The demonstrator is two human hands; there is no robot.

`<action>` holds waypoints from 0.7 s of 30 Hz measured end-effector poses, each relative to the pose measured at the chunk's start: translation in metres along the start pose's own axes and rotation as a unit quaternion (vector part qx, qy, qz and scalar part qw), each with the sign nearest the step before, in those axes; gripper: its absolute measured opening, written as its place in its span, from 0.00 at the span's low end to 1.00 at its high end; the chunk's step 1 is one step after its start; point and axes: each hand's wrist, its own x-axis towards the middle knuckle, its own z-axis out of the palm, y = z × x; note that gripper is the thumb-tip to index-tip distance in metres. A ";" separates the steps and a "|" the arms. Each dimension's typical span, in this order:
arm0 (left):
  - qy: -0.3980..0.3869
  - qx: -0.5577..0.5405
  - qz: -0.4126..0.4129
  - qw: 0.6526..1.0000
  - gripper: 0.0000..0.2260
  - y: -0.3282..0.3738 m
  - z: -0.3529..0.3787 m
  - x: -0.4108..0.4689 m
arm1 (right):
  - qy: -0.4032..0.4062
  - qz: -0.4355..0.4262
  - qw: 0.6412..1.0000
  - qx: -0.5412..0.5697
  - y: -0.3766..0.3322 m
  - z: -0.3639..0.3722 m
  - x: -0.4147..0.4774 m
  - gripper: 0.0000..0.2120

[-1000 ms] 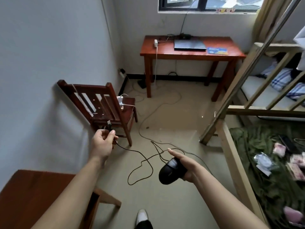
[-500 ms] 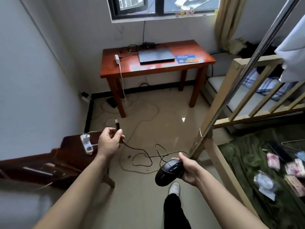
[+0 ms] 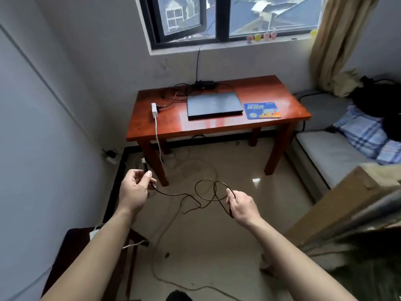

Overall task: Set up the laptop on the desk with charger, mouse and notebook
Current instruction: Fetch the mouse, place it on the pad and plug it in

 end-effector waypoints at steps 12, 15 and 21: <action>-0.016 -0.049 0.005 0.999 0.05 0.010 0.134 0.269 | 0.059 -0.030 0.982 -0.179 -0.029 -0.065 0.268 0.21; -0.039 -0.051 -0.008 0.998 0.04 0.027 0.175 0.353 | 0.073 0.019 0.978 -0.194 -0.042 -0.090 0.342 0.22; -0.091 -0.041 0.005 0.995 0.03 0.063 0.246 0.466 | 0.138 0.031 0.963 -0.231 -0.051 -0.147 0.456 0.16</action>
